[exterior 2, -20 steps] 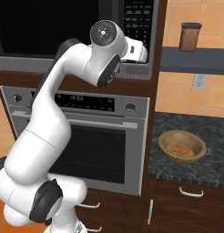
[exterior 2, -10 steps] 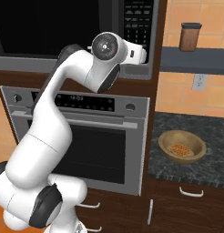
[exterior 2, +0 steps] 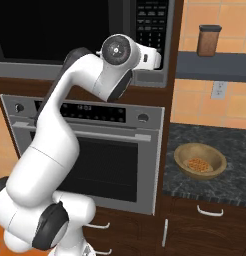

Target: Open the microwave, place the bowl with waffle inside the microwave, then close the microwave door and turn it on.

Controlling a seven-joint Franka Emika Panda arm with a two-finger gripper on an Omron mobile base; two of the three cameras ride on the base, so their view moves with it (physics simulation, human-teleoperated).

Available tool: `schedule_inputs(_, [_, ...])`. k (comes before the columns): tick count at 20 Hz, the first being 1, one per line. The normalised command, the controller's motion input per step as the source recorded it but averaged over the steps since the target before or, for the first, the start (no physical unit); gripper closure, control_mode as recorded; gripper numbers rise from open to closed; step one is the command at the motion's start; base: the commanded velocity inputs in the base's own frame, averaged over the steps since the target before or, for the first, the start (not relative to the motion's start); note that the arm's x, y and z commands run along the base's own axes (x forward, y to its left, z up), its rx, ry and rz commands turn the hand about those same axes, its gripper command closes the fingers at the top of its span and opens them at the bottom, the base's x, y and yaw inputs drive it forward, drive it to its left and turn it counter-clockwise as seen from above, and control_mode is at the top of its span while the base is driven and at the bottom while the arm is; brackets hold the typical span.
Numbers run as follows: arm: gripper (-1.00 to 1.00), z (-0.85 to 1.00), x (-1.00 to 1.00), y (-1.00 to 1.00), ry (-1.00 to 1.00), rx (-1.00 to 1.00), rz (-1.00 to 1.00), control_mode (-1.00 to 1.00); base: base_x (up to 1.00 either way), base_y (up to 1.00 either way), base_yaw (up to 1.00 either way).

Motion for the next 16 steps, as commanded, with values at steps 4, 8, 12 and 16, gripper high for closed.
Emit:
schedule_inputs(4, [1.00, -0.09, -0.32, 0.00, -0.09, 0.00, 0.05, -1.00, 0.00, 0.00, 0.00])
schedule_inputs(8, [1.00, 0.12, -0.83, 0.21, -0.04, -0.01, 0.08, -1.00, 0.00, 0.00, 0.00])
schedule_inputs(12, [1.00, 0.42, -1.00, 0.29, 0.02, -0.08, 0.07, -1.00, 0.00, 0.00, 0.00])
schedule_inputs(16, [1.00, 0.44, -0.97, 0.43, 0.12, -0.12, 0.02, -1.00, 0.00, 0.00, 0.00])
